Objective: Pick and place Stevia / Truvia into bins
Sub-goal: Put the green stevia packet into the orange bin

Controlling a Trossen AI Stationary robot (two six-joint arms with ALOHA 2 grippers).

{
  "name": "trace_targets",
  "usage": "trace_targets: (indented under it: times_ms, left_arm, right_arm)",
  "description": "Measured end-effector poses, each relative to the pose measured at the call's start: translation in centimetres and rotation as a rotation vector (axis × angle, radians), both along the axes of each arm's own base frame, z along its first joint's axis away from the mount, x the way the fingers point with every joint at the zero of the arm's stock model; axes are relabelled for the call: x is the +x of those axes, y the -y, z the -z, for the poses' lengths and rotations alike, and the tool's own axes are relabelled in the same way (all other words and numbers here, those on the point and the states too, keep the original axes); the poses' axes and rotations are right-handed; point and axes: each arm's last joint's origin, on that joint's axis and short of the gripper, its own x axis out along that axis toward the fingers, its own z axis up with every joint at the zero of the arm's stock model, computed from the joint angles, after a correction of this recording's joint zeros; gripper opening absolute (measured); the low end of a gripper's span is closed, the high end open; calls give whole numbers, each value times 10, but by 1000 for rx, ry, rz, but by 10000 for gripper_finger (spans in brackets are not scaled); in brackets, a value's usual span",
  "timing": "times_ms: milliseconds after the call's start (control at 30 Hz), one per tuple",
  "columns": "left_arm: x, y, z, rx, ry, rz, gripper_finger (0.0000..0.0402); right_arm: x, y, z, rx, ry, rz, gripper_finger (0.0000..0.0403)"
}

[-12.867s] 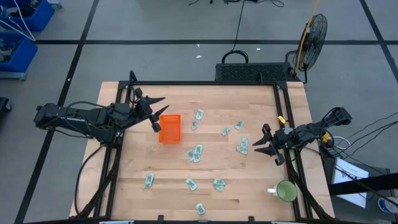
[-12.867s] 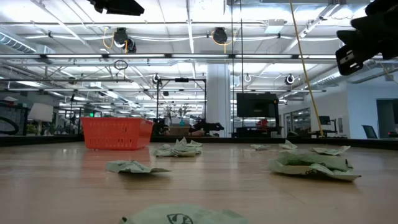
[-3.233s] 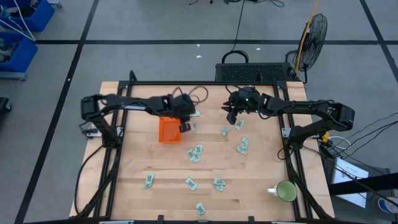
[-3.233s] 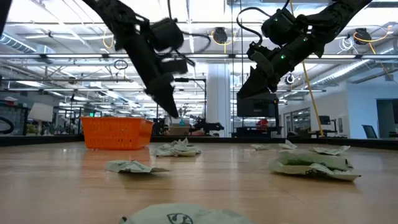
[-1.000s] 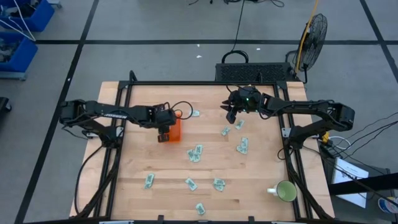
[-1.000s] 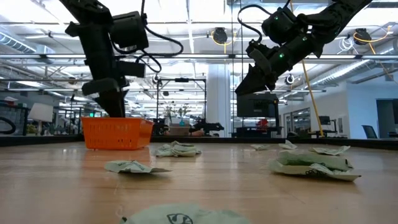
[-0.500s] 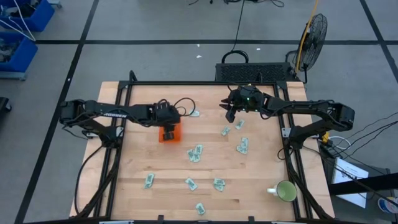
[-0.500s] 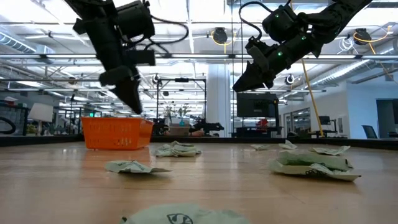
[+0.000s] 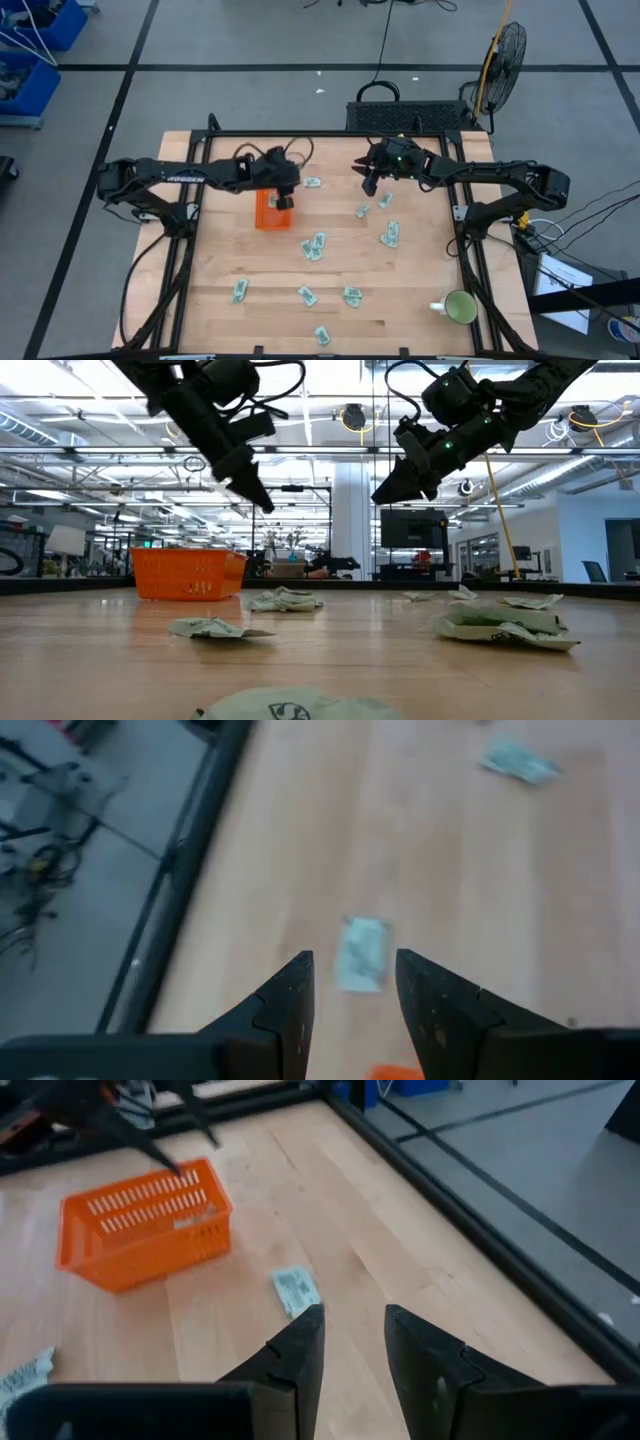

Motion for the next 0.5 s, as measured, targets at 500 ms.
trace_targets:
  times_ms: [500]
  left_arm:
    - [3, -44, -79, 132, 84, -258, 149]
  right_arm:
    - [46, -7, 8, -112, 65, -220, 115]
